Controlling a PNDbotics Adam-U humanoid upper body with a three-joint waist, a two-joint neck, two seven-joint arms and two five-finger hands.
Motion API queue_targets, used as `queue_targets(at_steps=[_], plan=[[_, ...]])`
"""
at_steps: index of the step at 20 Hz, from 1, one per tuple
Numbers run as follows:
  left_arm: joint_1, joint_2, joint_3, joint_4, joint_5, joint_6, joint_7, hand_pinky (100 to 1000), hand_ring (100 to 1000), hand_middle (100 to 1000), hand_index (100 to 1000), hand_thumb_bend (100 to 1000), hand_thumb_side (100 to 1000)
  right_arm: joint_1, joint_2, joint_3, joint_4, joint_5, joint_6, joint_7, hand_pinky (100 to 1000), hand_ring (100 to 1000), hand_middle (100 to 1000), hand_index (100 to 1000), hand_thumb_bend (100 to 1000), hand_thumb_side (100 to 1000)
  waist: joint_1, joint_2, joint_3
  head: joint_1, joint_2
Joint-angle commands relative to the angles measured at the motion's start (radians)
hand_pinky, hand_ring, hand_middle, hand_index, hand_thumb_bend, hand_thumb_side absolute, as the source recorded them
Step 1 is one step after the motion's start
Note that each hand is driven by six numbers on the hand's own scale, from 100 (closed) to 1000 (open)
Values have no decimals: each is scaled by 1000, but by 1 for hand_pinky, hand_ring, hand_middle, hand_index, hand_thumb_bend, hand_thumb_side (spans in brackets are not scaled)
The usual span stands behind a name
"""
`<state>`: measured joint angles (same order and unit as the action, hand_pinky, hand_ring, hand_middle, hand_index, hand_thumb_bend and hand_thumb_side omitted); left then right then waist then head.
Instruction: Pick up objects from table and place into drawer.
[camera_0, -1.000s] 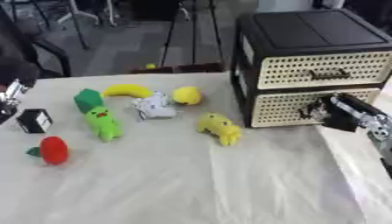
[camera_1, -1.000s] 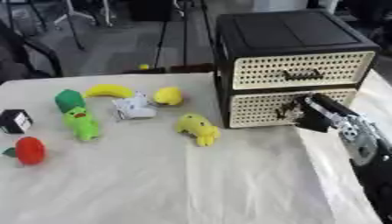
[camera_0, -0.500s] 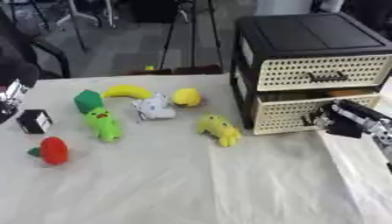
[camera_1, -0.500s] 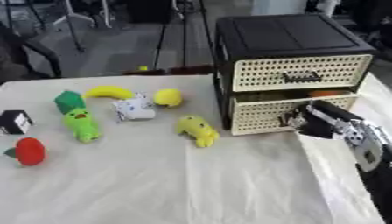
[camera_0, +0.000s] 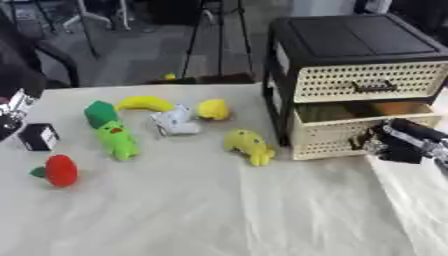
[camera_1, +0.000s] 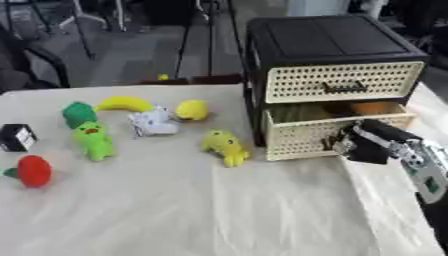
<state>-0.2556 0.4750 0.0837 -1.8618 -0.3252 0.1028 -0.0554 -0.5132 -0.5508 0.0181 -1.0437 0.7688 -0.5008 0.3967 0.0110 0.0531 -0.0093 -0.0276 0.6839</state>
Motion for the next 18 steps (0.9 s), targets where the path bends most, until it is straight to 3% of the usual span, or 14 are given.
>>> queue_targets(at_steps=[1,11,18], plan=[[-8,27,7,-5,-4,0,-6,656,603,579,709,477,776,29,-27,-4,-74,-22,7,28,100,100,100,595,100,957,-1,-6,-5,5,3],[-4,33,6,18,-16,3,-10,656,602,579,709,476,781,170,-17,-43,-283,-108,46,55,100,100,100,593,100,951,-11,-1,-20,15,0],[-1,38,9,42,-28,5,-8,655,602,580,710,473,784,237,-4,-66,-368,-136,72,66,100,100,100,590,100,951,-13,-2,-28,20,-3]])
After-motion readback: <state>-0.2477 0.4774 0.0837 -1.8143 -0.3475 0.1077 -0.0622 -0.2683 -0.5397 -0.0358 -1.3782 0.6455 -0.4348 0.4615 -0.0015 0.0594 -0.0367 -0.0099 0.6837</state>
